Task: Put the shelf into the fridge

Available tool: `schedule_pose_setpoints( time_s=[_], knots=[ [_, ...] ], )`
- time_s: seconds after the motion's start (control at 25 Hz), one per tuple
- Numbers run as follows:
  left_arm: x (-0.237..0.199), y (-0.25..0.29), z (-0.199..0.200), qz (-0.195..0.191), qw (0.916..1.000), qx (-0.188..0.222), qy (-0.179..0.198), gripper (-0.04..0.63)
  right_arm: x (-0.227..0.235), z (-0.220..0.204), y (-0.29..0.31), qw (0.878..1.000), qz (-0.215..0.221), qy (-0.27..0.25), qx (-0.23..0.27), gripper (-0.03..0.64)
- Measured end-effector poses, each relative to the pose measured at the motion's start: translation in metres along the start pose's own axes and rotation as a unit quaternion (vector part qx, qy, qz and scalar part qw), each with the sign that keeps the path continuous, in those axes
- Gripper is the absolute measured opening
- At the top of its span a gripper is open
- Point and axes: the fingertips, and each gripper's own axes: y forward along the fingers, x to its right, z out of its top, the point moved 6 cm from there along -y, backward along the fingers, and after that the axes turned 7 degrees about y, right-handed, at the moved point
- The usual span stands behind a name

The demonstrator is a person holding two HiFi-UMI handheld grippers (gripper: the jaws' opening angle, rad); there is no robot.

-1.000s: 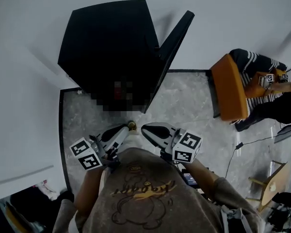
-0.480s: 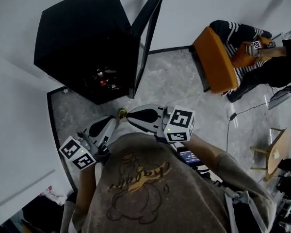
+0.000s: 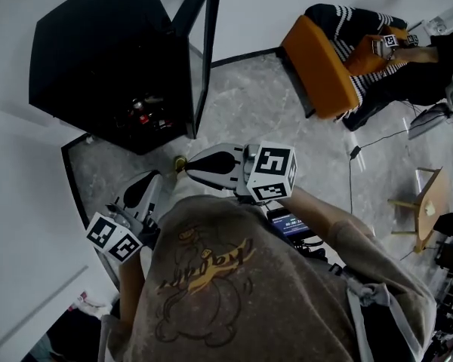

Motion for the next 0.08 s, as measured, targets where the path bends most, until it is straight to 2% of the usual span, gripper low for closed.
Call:
schedule_pose_setpoints(
  time_s=[0.08],
  knots=[
    [-0.0037,-0.0011,-0.0044,0.020,0.9997,-0.012,0.012,0.005,0.0015,0.0019,-0.0025,1.000,0.002,-0.006,-0.005,0.021]
  ],
)
